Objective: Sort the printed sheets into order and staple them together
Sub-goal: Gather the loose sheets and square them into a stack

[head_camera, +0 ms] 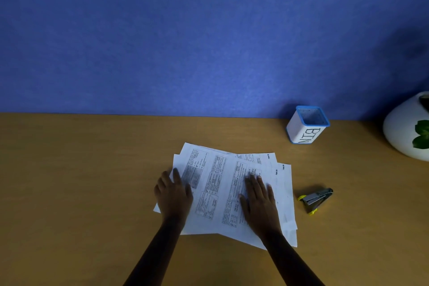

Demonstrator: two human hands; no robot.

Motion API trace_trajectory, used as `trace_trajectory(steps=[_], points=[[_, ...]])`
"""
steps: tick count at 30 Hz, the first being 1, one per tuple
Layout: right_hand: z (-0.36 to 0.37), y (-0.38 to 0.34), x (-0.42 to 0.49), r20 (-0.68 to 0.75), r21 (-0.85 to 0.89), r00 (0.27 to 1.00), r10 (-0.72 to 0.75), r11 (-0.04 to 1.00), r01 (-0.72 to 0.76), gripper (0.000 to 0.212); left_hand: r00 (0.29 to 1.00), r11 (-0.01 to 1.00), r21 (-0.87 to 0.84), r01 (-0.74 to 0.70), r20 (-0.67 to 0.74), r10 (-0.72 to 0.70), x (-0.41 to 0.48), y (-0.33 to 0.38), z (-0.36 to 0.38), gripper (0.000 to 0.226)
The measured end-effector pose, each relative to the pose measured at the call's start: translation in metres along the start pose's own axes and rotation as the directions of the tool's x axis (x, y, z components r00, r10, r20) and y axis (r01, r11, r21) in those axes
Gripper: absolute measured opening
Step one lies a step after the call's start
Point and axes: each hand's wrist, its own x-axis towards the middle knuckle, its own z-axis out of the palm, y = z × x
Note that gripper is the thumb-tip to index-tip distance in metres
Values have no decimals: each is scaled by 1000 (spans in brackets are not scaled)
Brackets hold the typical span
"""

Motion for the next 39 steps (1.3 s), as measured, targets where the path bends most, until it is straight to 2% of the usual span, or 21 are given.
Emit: trace_trajectory(steps=[3,5,8,12,14,16,17,19,21,24,27,30,33,36,39], points=[[-1,-2,-1,7,-15,1000,10,1000,-10,81,998,992,-110,54,-30,-58,5,0,-10,47],[-1,-1,-2,5,-9,1000,7,1000,-7,81,992,957,-268,107,-38,-121,9,-2,-14,44],[0,0,-1,5,0,1000,0,1000,0,85,977,840,-502,207,66,-201,17,-11,-21,35],[2,4,0,31,-3,999,-17,1000,17,98,959,775,-568,278,204,-195,26,-21,-30,22],[1,6,2,53,-19,999,-11,1000,12,107,947,682,-657,321,247,-207,27,-22,-36,17],[-5,2,3,104,-60,995,-7,998,13,112,932,548,-755,362,296,-208,28,-20,-42,24],[-10,-3,4,120,-34,993,-10,999,14,109,930,492,-789,369,308,-202,27,-18,-47,24],[-20,-18,4,98,121,995,-20,993,8,82,935,431,-830,354,307,-176,24,-8,-57,11],[-32,-34,2,61,281,995,-85,958,65,59,946,412,-852,324,287,-150,22,2,-67,19],[-54,-56,-8,23,415,961,-276,877,242,61,958,396,-873,286,264,-112,21,14,-76,29],[-64,-72,-15,-57,313,909,-413,857,409,72,961,361,-890,278,264,-89,20,24,-83,31],[-66,-78,-18,-128,232,907,-400,877,420,66,960,306,-910,280,270,-75,17,31,-90,33],[-75,-77,-16,-238,234,918,-316,899,370,44,958,254,-927,277,286,-1,13,36,-97,35],[-88,-71,-10,-329,258,910,-251,903,343,41,961,192,-948,255,270,57,10,41,-104,31],[-107,-69,-5,-400,300,894,-201,893,335,31,983,221,-961,170,181,32,7,43,-111,20]])
